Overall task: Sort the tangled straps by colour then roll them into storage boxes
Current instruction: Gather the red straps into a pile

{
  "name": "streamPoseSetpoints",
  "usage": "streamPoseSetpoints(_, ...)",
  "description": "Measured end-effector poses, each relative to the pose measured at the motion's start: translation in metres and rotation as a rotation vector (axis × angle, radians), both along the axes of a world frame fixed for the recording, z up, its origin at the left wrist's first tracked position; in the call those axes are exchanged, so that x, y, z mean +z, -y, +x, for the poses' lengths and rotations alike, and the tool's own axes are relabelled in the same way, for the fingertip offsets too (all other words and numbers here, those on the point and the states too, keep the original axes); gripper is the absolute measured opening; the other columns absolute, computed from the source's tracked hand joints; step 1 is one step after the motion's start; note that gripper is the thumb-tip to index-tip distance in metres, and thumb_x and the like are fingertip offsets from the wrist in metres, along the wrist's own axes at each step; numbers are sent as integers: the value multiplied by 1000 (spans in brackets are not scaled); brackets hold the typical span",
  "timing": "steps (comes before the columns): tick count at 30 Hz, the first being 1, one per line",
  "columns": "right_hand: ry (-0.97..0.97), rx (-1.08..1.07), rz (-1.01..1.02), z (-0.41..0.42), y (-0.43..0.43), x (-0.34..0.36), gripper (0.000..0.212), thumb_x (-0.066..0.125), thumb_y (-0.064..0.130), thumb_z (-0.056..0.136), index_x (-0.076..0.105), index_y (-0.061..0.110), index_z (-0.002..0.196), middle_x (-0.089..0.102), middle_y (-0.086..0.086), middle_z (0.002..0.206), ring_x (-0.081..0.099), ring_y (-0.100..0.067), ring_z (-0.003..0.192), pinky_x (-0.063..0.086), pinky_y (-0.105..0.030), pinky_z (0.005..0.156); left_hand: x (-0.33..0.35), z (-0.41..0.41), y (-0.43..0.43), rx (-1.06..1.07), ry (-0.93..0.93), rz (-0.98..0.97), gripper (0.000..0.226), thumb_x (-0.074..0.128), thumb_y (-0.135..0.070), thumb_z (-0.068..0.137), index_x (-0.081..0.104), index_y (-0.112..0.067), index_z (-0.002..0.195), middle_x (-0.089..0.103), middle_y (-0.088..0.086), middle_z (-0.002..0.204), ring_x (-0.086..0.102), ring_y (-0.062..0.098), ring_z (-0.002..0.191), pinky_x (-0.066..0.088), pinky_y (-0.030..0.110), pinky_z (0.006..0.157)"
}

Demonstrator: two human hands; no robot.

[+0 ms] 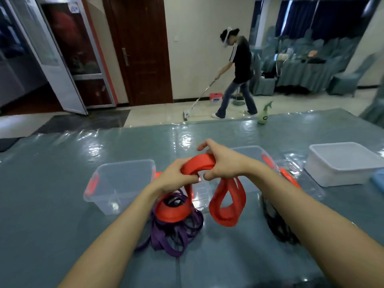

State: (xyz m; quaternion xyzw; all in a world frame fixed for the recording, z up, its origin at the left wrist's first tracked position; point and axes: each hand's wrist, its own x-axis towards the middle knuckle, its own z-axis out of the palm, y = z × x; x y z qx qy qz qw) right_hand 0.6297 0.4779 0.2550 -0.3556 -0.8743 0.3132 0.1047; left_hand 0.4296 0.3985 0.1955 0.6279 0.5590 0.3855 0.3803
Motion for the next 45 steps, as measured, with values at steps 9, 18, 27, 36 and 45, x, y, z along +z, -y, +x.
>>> streamPoseSetpoints(9, -195, -124, -201, 129, -65, -90, 28, 88, 23, 79, 72, 14, 99, 59, 6, 73, 55, -11, 67, 50, -37, 70, 1, 94, -78, -4, -15, -81, 21, 95, -14, 76, 80, -28, 80, 72, 3, 70, 67, 17, 65, 57, 30, 65)
streamPoseSetpoints(18, -24, 50, -129, 233, -138, -127, 55, 88, 64, 62, 60, 46, 105, 62, 16, 83, 60, -3, 75, 51, -24, 72, -6, 181, -137, -13, -66, -200, 23, 94, -25, 75, 78, -13, 86, 68, 10, 65, 65, 21, 56, 55, 30, 57)
streamPoseSetpoints(27, -529, -135, -493, 286, -171, -147, 55, 97, 64, 65, 71, 48, 112, 81, 8, 100, 77, -7, 89, 59, -21, 80, -38, 237, -180, 187, 536, -172, 18, 84, -29, 76, 75, -15, 84, 63, 15, 69, 59, 26, 57, 48, 30, 53)
streamPoseSetpoints(36, -538, -440, -267, 350, -170, -135, 35, 71, 69, 83, 76, 36, 91, 63, 16, 68, 58, -2, 64, 55, -30, 69, -89, 342, -225, 141, 893, -282, 36, 75, -22, 88, 77, -6, 120, 78, 18, 126, 75, 30, 119, 59, 49, 103)
streamPoseSetpoints(45, -648, -466, -509, 458, -151, -197, 104, 106, 36, 66, 49, 32, 153, 74, 9, 135, 70, -11, 127, 55, -23, 100, -77, 498, -281, 112, 1416, -535, 58, 65, -31, 89, 69, 3, 135, 73, 25, 134, 67, 35, 130, 41, 45, 128)
